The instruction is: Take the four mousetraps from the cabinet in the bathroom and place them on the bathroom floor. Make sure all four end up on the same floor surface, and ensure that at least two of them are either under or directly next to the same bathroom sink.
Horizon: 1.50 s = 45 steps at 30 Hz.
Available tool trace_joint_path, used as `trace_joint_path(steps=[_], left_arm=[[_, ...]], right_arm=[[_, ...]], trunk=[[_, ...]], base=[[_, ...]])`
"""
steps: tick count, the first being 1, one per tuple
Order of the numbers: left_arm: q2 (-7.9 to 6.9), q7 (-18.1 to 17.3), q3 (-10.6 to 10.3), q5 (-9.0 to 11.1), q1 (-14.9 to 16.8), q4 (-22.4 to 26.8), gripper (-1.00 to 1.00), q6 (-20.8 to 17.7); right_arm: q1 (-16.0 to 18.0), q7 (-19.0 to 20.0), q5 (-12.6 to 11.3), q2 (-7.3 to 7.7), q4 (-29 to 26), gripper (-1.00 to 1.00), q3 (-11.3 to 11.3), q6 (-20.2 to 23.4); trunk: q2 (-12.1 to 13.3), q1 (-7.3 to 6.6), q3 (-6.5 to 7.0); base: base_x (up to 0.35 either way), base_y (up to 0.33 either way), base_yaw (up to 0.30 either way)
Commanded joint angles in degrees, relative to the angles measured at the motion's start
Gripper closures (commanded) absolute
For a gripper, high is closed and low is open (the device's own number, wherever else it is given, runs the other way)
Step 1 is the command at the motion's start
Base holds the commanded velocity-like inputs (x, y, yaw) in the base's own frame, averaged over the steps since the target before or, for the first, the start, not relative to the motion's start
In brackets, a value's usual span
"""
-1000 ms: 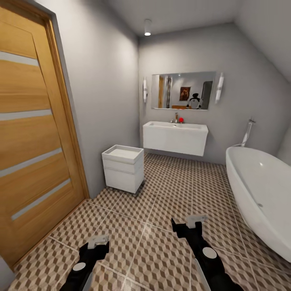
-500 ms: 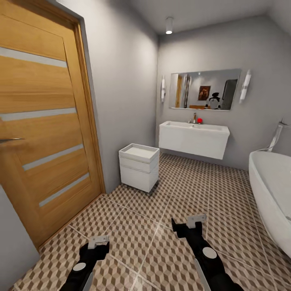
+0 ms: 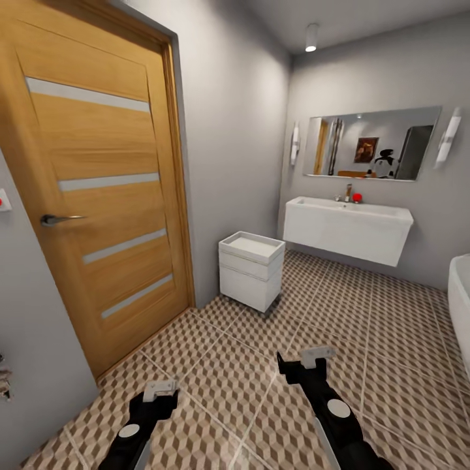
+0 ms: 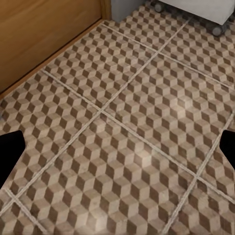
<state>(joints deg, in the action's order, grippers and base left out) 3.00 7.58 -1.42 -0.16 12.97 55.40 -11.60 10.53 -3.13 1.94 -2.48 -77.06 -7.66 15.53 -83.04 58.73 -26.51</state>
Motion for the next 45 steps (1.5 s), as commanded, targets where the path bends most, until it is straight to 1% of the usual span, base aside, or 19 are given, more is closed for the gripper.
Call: trace_joint_path(steps=[1, 7, 11, 27, 35, 45], left_arm=[[-0.02, 0.34, -0.26, -0.02, 0.04, 0.07, -1.0, -0.31], [0.03, 0.33, -1.23, -0.02, 0.04, 0.32, -1.0, -0.15], [0.0, 0.31, -1.37, -0.02, 0.04, 0.41, -1.0, -0.12], [0.05, -0.09, -1.46, -0.02, 0.04, 1.04, -1.0, 0.12], [0.01, -0.11, -1.48, -0.02, 0.04, 2.29, -1.0, 0.09], [0.07, -0.11, -1.48, -0.02, 0.04, 2.34, -1.0, 0.08]], right_arm=[[0.02, -0.29, 0.21, 0.02, -0.11, -1.0, -0.08, 0.38], [0.02, -0.29, 0.23, 0.02, -0.11, -1.0, -0.01, 0.38], [0.02, -0.29, 0.19, 0.02, -0.11, -1.0, 0.0, 0.38], [0.02, -0.29, 0.26, 0.1, -0.11, -1.0, 0.1, 0.38], [0.02, -0.3, 0.26, 0.1, -0.11, -1.0, 0.1, 0.38], [0.02, -0.34, 0.26, 0.11, -0.11, -1.0, 0.1, 0.38]], trunk=[[-0.04, 0.0, -0.06], [-0.04, 0.0, -0.06], [-0.04, 0.0, -0.06], [-0.04, 0.0, -0.06], [-0.04, 0.0, -0.06], [-0.04, 0.0, -0.06]], base=[[0.0, 0.0, 0.284], [0.0, 0.0, 0.284], [0.0, 0.0, 0.284], [0.0, 0.0, 0.284], [0.0, 0.0, 0.284], [0.0, 0.0, 0.284]])
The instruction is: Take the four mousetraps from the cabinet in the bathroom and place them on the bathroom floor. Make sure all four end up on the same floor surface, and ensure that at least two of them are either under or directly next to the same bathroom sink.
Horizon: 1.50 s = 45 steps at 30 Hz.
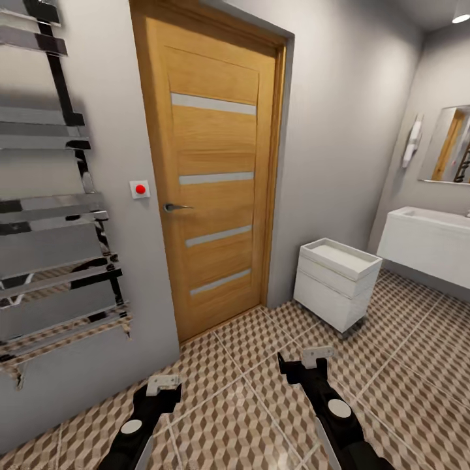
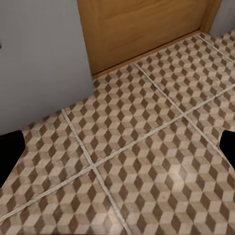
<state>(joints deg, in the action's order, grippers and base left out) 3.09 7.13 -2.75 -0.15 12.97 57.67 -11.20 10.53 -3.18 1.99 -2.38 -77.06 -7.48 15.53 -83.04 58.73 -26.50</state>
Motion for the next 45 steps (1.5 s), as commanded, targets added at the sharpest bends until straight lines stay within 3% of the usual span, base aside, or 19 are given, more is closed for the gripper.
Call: trace_joint_path(steps=[1, 45], left_arm=[[-0.02, 0.36, -0.15, -0.02, 0.04, 0.09, -1.0, -0.31], [0.16, 0.52, -0.1, 0.04, 0.04, -0.53, -1.0, -0.32]], right_arm=[[0.02, -0.3, 0.2, 0.01, -0.11, -1.0, -0.08, 0.38], [0.02, -0.33, 0.2, 0.0, -0.11, -1.0, -0.17, 0.38]], trunk=[[-0.04, 0.0, -0.06], [-0.04, 0.0, -0.06]], base=[[0.0, 0.0, 0.284], [0.0, 0.0, 0.284]])
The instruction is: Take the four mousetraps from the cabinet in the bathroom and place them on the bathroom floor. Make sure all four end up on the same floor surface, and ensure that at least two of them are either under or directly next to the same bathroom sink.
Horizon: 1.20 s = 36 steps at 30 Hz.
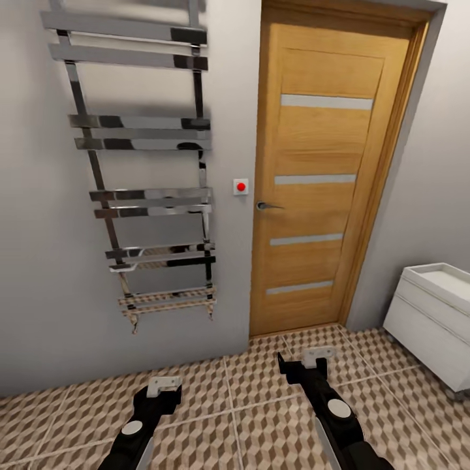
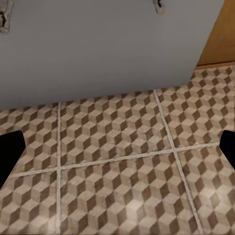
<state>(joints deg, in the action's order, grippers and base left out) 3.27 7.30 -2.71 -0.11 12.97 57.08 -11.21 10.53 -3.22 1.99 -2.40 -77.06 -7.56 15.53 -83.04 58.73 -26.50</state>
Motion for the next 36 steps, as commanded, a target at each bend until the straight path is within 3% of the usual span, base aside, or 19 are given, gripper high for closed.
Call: trace_joint_path(steps=[1, 36], left_arm=[[0.02, 0.35, -0.1, -0.03, 0.04, 0.03, -1.0, -0.34], [0.07, 0.43, -0.06, 0.02, 0.04, -0.7, -1.0, -0.34]], right_arm=[[0.02, -0.29, 0.2, 0.02, -0.11, -1.0, -0.08, 0.38], [0.02, -2.24, 0.19, -0.06, -0.11, -1.0, -0.19, 0.38]], trunk=[[-0.04, 0.0, -0.06], [-0.04, 0.0, -0.06]], base=[[0.0, 0.0, 0.284], [0.0, 0.0, 0.284]])
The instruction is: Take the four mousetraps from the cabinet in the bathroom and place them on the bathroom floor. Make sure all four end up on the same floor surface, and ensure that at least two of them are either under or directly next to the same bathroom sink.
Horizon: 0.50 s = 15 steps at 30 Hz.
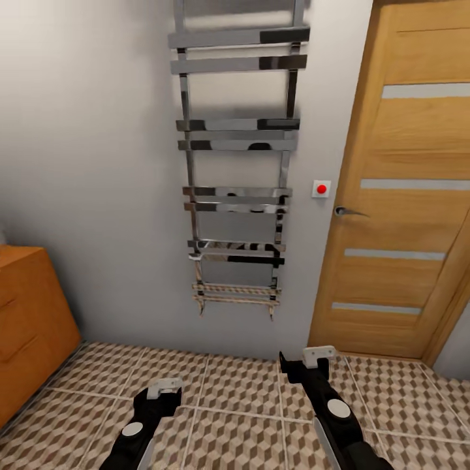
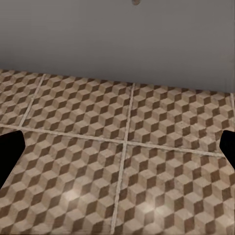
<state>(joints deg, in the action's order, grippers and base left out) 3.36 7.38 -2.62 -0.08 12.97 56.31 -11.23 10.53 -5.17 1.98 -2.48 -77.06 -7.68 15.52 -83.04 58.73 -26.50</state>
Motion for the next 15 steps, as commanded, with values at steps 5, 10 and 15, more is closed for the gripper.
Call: trace_joint_path(steps=[5, 10, 15], left_arm=[[-0.02, 0.35, -0.12, -0.01, 0.04, 0.03, -1.0, -0.29], [-0.02, 0.35, -0.11, -0.01, 0.04, 0.03, -1.0, -0.3], [-0.02, 0.35, -0.14, -0.05, 0.04, 0.08, -1.0, -0.29]], right_arm=[[0.02, -0.32, 0.2, 0.02, -0.1, -1.0, -0.11, 0.39], [0.02, -0.33, 0.21, 0.02, -0.1, -1.0, -0.08, 0.39], [0.02, -0.35, 0.2, 0.03, -0.1, -1.0, -0.07, 0.39]], trunk=[[-0.04, 0.0, -0.06], [-0.04, 0.0, -0.06], [-0.04, 0.0, -0.06]], base=[[0.0, 0.0, 0.284], [0.0, 0.0, 0.284], [0.0, 0.0, 0.284]])
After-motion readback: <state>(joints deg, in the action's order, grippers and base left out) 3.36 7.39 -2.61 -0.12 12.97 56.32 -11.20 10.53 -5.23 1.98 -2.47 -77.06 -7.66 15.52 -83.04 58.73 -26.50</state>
